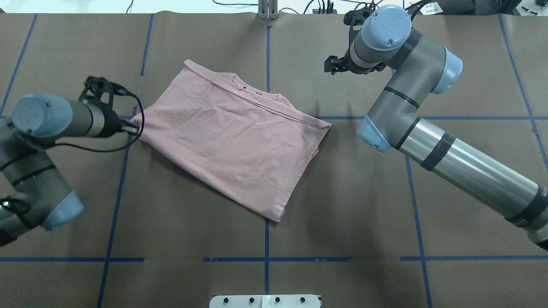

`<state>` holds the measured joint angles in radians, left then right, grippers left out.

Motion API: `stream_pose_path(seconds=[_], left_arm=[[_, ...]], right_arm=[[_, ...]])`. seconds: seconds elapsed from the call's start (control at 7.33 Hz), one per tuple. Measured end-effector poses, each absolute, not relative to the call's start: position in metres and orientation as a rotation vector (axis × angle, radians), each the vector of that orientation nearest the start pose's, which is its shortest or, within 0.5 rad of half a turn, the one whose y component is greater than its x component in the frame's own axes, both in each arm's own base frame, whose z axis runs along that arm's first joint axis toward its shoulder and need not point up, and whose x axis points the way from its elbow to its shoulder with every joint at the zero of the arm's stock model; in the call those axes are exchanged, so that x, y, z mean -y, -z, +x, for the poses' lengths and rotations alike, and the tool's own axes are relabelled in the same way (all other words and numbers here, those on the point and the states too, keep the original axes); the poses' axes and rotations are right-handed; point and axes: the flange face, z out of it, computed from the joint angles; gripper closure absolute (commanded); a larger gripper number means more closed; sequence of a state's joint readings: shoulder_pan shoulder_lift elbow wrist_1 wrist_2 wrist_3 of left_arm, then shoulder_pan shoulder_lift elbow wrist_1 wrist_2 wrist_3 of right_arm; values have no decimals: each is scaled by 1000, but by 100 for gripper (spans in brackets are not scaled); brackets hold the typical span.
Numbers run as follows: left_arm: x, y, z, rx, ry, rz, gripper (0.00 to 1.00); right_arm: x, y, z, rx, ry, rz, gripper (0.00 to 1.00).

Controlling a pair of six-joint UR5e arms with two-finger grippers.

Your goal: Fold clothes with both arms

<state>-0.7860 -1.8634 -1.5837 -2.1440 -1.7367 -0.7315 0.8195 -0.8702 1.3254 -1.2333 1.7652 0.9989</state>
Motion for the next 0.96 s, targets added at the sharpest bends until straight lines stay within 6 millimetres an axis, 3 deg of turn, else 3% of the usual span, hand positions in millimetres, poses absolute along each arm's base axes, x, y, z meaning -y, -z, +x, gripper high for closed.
stream_pose_path(seconds=[0.27,0.41,0.55,0.82,0.96], left_arm=[[671,-436,361,-609,-98,573,100],[721,-432,365,-577,-77,599,100],[751,-430,366,-543,-55,624,1],[769,-429,357,-528,-43,647,0],[774,-425,338,-569,-77,641,0]], right_arm=[[637,-313,-439,725,-159,365,0],[637,-312,-439,726,-159,366,0],[637,-311,-440,728,-159,366,0],[637,-302,-442,740,-171,367,0],[634,-288,-451,762,-199,358,3]])
